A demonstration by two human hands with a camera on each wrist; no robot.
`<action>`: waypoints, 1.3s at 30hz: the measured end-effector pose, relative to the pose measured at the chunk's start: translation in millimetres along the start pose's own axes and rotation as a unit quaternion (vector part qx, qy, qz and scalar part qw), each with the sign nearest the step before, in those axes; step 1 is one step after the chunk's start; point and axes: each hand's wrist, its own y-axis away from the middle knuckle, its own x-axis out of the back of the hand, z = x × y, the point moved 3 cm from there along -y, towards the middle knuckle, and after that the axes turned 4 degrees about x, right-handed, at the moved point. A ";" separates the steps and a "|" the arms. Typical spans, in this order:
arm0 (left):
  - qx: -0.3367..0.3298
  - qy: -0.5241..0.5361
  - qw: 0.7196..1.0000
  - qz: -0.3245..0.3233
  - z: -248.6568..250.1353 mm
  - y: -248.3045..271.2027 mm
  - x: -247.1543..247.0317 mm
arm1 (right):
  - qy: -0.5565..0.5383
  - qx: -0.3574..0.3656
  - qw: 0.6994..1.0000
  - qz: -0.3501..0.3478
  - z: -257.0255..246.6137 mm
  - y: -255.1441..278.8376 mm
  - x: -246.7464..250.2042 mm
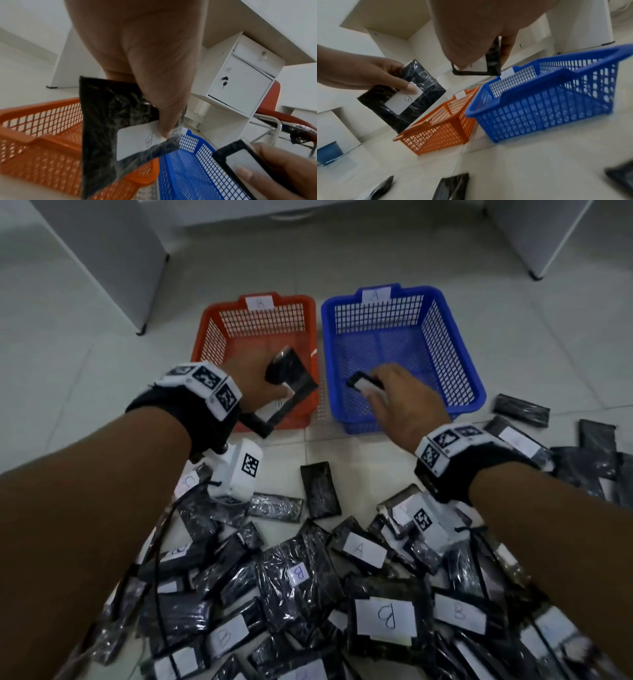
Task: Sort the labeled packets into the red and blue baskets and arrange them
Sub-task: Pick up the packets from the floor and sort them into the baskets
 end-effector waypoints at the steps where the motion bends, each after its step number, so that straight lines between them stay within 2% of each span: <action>1: -0.012 -0.017 1.000 0.020 1.8 -7.9 4.7 | 0.015 0.001 1.000 -0.009 2.6 -11.0 3.1; 5: -0.029 -0.081 0.995 0.050 6.9 -33.0 4.6 | 0.099 -0.015 0.990 -0.096 15.5 -39.3 -4.3; 9: 0.043 -0.152 0.987 -0.042 -8.7 -62.6 -20.0 | 0.097 -0.045 0.974 -0.201 32.4 -56.6 -25.1; 13: 0.066 -0.172 0.981 -0.062 -41.6 -92.3 -35.3 | 0.085 -0.073 0.947 -0.301 48.3 -72.0 -45.1; 15: 0.082 -0.217 0.969 -0.083 -46.7 -96.3 -42.1 | 0.112 -0.081 0.932 -0.336 56.7 -74.7 -56.0; 17: 0.091 -0.217 0.965 -0.116 -49.4 -100.8 -54.0 | 0.116 -0.094 0.923 -0.356 62.2 -74.0 -66.8; 21: 0.088 -0.142 0.982 -0.084 -54.1 -100.8 -67.2 | 0.072 -0.110 0.937 -0.324 61.5 -73.2 -72.9; 24: 0.053 -0.075 0.996 -0.010 -55.5 -88.1 -67.7 | 0.074 -0.105 0.953 -0.273 56.7 -69.7 -68.9; 28: -0.033 -0.031 0.991 0.127 -48.2 -45.8 -66.7 | 0.101 -0.042 0.982 -0.153 26.2 -57.4 -65.9; 32: -0.110 -0.021 0.969 0.222 -54.2 14.7 -63.1 | 0.084 0.059 0.994 -0.027 -22.4 -36.3 -71.5; 34: -0.115 -0.024 0.970 0.213 -67.1 49.5 -66.6 | 0.057 0.121 0.991 0.011 -50.8 -20.3 -79.0; 36: -0.099 -0.043 0.982 0.158 -85.0 82.7 -78.8 | 0.029 0.181 0.983 0.005 -77.9 -1.9 -92.2; 37: -0.093 -0.056 0.987 0.116 -95.1 96.7 -87.5 | 0.017 0.199 0.979 -0.030 -89.5 6.6 -101.3; 39: -0.075 -0.087 0.993 0.032 -115.3 117.3 -106.9 | 0.024 0.200 0.967 -0.158 -105.9 22.6 -123.8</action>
